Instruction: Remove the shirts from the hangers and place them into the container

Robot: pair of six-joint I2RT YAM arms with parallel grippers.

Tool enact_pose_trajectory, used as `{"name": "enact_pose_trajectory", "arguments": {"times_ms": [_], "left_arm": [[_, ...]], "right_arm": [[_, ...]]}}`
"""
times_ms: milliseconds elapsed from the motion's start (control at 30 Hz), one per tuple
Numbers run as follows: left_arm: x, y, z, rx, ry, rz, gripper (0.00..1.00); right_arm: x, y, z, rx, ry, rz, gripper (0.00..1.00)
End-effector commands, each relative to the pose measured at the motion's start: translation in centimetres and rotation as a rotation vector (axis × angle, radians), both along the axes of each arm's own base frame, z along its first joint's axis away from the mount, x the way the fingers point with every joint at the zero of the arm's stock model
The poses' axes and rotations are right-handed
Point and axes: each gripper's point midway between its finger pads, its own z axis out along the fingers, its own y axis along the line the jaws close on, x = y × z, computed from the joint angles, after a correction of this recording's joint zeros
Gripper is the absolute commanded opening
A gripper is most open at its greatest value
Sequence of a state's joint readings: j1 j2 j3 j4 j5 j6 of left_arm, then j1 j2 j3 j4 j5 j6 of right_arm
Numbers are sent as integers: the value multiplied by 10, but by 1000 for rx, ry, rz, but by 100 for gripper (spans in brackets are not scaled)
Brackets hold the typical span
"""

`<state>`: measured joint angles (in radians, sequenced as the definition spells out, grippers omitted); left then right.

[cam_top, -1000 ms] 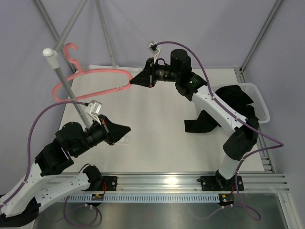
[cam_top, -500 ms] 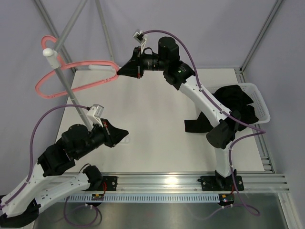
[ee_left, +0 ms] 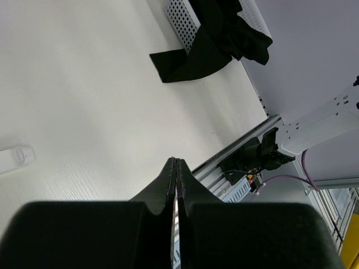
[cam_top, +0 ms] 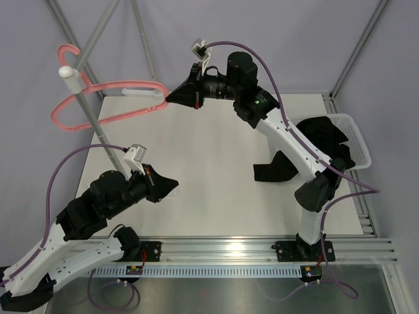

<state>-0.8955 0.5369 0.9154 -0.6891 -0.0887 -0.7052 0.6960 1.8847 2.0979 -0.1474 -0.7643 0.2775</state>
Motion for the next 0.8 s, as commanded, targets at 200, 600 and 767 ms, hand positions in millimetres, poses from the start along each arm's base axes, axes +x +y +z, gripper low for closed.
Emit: {"name": "enact_pose_trajectory", "arguments": {"times_ms": [200,600,767], "left_arm": [[4,-7,4,-33,-20,-5,0],[8,-13,3,-26,-16,-8,0],[11,-17,2,-20,-16,-9,0]], "right_arm": [[-16,-23,64,99,-172,-62,0],[-27,-50,58,97,-179,-144,0],[-34,-61,54,93,-178,-162,0]]}}
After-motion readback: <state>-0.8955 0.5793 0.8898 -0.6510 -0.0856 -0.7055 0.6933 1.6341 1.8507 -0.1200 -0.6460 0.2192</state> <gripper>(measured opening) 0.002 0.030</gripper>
